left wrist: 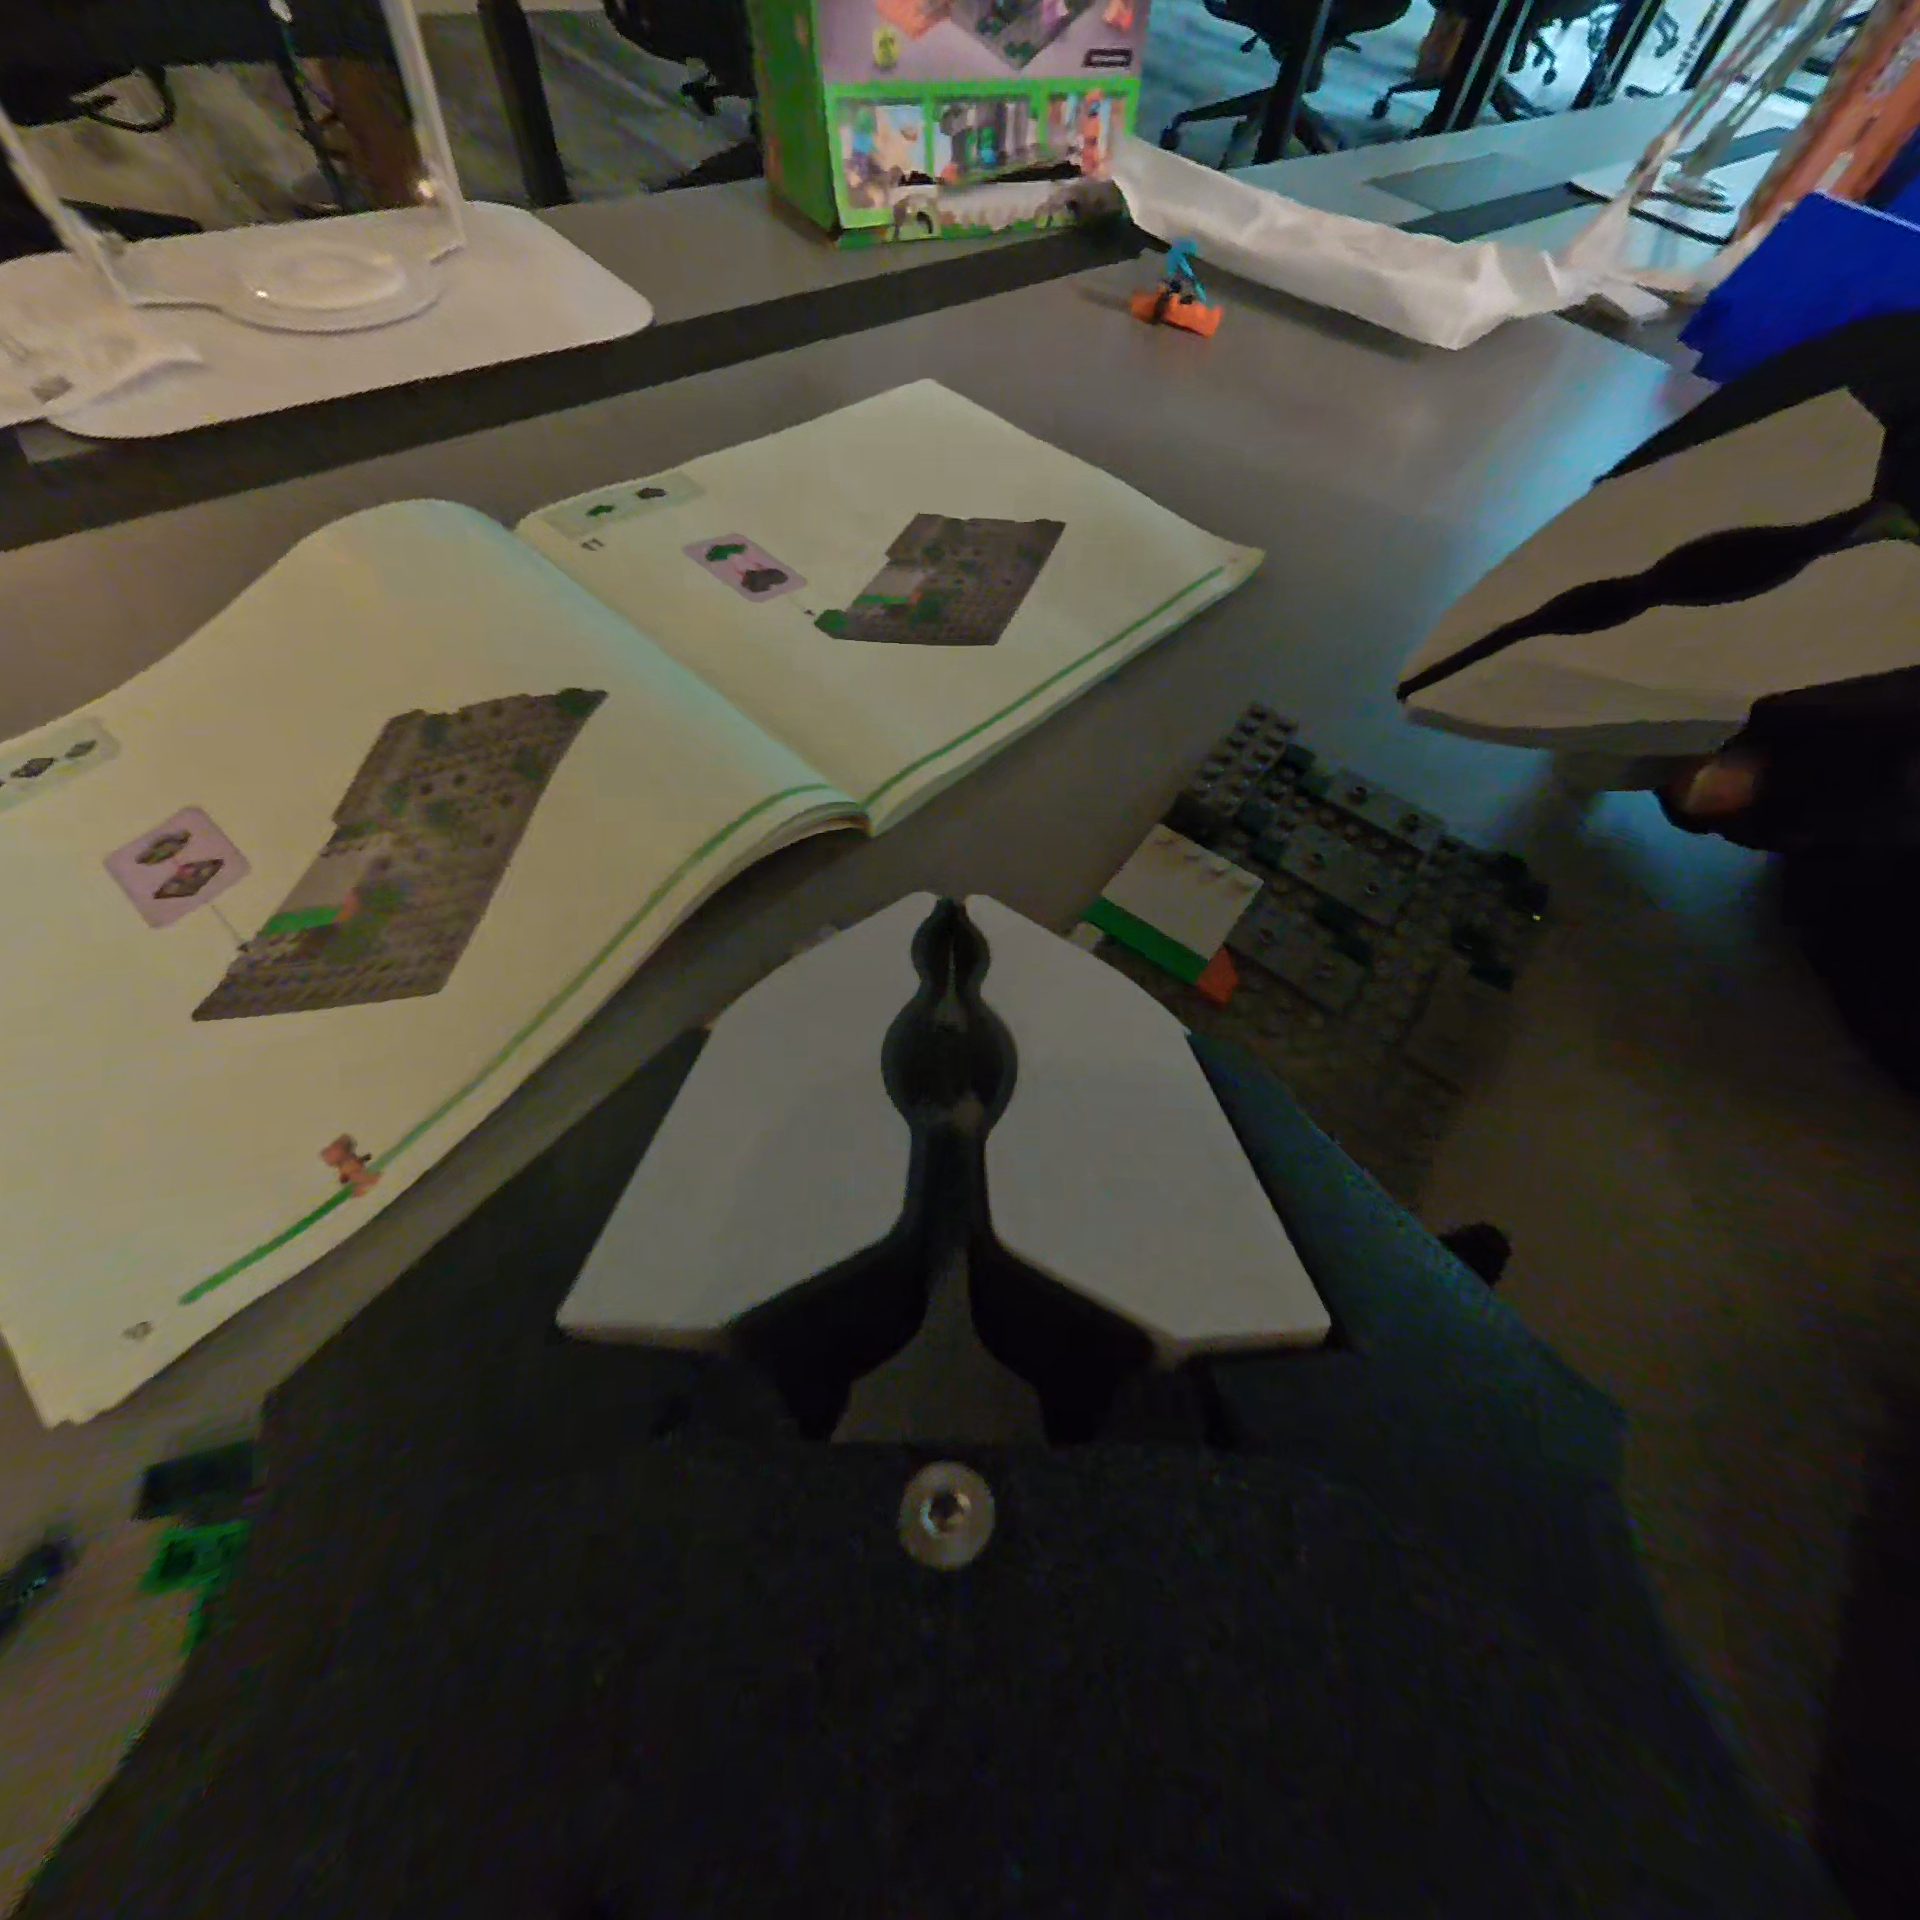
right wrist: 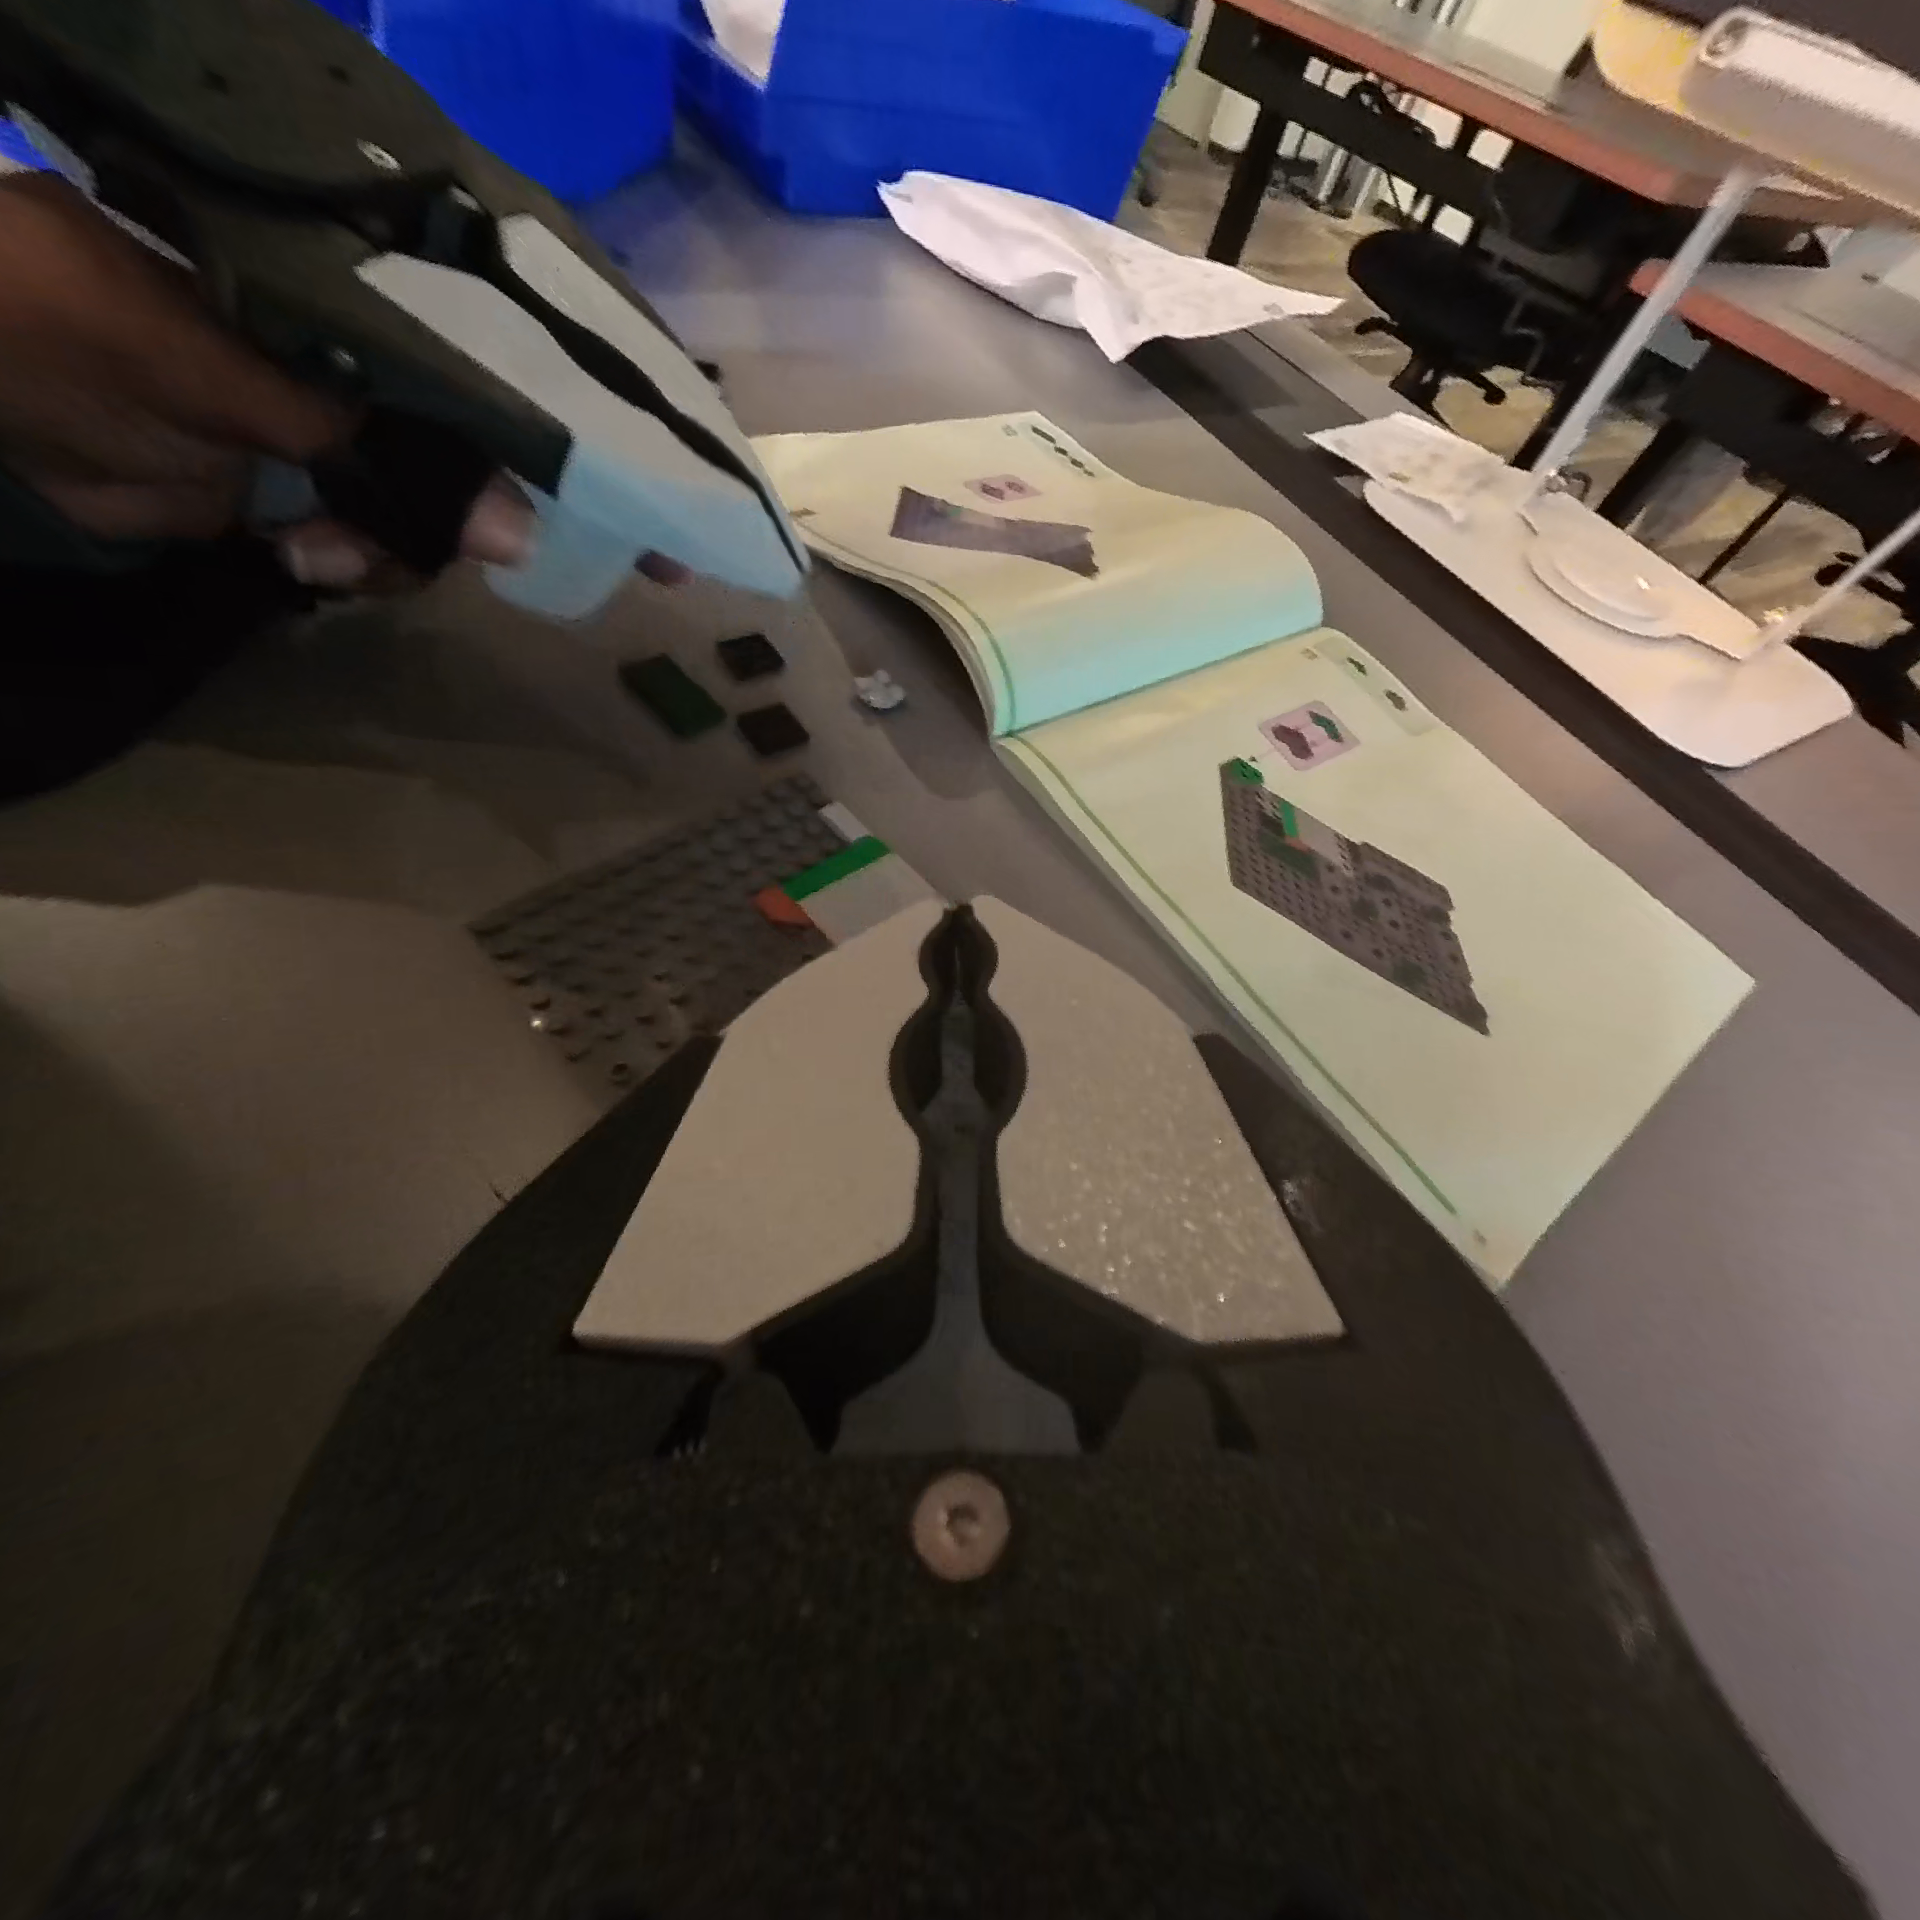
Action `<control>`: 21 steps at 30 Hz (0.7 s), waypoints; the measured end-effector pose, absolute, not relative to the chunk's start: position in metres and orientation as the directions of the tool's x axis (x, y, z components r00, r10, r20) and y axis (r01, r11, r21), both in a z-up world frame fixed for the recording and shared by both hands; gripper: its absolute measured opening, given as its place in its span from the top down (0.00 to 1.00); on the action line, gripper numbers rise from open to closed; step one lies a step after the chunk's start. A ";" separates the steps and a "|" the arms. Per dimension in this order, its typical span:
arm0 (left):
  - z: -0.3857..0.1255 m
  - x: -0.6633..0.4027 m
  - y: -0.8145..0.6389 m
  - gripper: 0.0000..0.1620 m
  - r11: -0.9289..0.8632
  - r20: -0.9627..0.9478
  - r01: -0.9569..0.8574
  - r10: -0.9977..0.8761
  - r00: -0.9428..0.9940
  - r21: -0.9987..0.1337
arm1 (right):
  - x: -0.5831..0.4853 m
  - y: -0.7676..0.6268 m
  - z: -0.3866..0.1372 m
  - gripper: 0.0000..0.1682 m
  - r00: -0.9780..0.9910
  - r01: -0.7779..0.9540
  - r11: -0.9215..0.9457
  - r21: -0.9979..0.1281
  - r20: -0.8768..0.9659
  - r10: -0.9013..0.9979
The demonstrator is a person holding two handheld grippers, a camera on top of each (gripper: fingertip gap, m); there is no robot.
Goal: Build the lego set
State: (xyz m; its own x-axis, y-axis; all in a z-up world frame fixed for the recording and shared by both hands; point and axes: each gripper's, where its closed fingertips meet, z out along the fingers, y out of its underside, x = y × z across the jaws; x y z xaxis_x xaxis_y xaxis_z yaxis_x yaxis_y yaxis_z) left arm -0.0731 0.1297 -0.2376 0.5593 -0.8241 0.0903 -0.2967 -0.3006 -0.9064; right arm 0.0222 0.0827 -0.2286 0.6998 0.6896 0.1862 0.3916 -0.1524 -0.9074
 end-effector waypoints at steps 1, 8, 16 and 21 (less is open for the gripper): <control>-0.236 -0.076 0.133 1.00 -0.296 0.082 -0.291 -0.816 0.572 -0.910 | 0.023 0.084 -0.229 1.00 0.705 0.382 -0.161 -0.910 0.175 0.687; -0.228 -0.105 0.157 1.00 -0.263 0.010 -0.276 -0.740 0.673 -0.924 | 0.029 0.090 -0.231 1.00 0.741 0.317 -0.215 -0.924 0.100 0.664; -0.225 -0.118 0.164 1.00 -0.264 0.006 -0.261 -0.714 0.700 -0.928 | 0.038 0.094 -0.226 1.00 0.774 0.270 -0.227 -0.936 0.071 0.629; -0.222 -0.129 0.172 0.94 -0.222 -0.087 -0.328 -0.696 0.713 -0.918 | 0.048 0.099 -0.225 1.00 0.748 0.380 -0.233 -0.895 0.149 0.647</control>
State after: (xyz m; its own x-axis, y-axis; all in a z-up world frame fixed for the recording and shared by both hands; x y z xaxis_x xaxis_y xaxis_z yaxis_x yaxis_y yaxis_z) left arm -0.1291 0.1716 -0.2216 0.7131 -0.6957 -0.0868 -0.3280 -0.2216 -0.9183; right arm 0.0483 0.0989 -0.2252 0.7477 0.6470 0.1495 0.3803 -0.2328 -0.8951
